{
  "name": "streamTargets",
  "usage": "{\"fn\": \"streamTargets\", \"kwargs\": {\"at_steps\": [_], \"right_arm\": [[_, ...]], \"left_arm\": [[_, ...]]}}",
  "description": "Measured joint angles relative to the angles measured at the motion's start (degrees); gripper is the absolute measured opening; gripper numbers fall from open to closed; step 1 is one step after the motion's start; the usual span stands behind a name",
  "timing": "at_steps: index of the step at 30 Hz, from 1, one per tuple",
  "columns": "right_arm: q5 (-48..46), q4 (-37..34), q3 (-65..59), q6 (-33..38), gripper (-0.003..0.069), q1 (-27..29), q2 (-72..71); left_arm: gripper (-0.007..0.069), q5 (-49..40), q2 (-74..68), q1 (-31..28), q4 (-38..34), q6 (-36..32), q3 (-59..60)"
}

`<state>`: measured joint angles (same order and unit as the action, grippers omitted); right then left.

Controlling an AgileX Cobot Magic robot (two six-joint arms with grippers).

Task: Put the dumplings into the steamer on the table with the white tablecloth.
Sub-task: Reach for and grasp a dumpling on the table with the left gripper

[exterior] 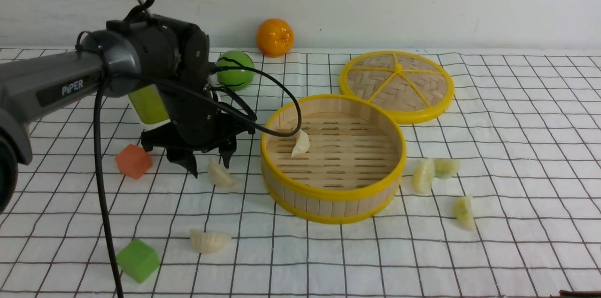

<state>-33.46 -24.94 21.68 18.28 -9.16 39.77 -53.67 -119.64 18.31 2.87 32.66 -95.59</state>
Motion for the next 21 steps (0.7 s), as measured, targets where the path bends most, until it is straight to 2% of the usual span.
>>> {"fn": "streamTargets", "kwargs": {"at_steps": [4,8,11,14,21], "right_arm": [[0.0,-0.19,0.0,0.0,0.0092,0.0,0.0],[0.0,-0.4,0.0,0.0,0.0093,0.0,0.0],[0.0,-0.4,0.0,0.0,0.0096,0.0,0.0],[0.0,-0.4,0.0,0.0,0.0098,0.0,0.0],[0.0,-0.4,0.0,0.0,0.0104,0.0,0.0]], "left_arm": [[0.036,3.39,-1.58,0.0,-0.33,0.86,0.32],[0.0255,6.02,-2.2,0.0,-0.33,1.82,0.37],[0.0211,6.31,-2.82,0.0,0.17,2.13,0.37],[0.0211,6.86,-3.09,0.0,0.61,1.83,0.37],[0.0312,5.98,-3.58,0.0,-0.94,-6.35,0.37]]}}
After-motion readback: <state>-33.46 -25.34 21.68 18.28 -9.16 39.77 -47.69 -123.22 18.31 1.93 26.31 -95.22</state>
